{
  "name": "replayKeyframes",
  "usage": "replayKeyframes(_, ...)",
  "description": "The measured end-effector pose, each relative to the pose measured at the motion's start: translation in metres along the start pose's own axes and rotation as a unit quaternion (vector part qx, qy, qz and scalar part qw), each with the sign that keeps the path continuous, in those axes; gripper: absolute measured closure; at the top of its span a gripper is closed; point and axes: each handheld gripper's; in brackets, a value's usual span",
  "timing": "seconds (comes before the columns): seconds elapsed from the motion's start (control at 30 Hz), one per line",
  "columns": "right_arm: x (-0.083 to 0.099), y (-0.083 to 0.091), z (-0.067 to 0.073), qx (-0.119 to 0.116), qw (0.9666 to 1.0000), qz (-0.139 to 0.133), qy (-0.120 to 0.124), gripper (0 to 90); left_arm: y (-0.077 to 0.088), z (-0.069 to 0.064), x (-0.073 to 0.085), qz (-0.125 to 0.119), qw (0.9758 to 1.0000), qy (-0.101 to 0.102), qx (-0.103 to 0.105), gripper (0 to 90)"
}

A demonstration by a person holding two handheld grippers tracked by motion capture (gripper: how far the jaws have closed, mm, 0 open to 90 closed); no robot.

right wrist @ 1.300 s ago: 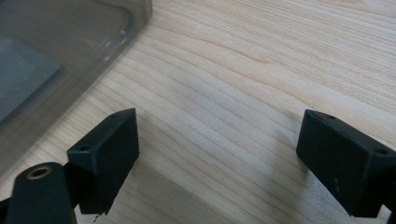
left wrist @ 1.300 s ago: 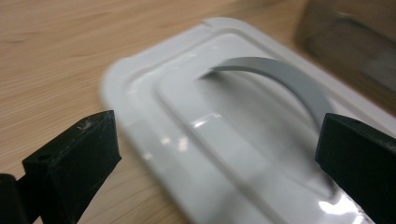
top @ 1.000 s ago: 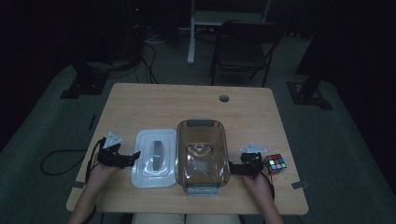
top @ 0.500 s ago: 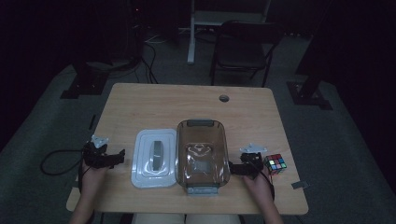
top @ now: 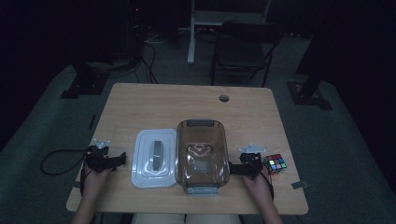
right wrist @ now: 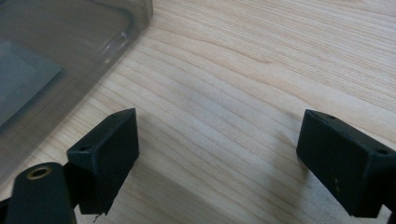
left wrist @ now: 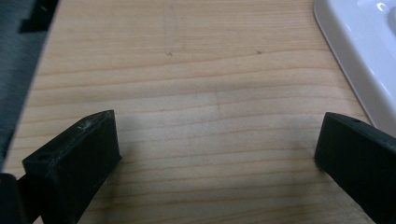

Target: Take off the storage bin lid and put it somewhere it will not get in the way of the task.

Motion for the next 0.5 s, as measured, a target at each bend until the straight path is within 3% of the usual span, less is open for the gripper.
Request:
replayKeyframes(0.27,-0.0001,-0.0002,0.0,-0.001,1.0,0.0,0.001,12.6,0.0014,-0.0028,0.002,-0.002,0.9998,0.013,-0.013,0.7)
replayKeyframes(0.5,-0.0012,0.0004,0.0003,-0.004,1.0,0.006,0.003,12.6,0.0021,-0.0022,0.003,-0.003,0.9999,0.011,-0.009,0.6)
Point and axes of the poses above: each handheld gripper's, and its own axes: y roughly backward along the jaws, x roughly out of its underside, z roughly to its left, and after that the axes turned 7 degrees about y, right-handed
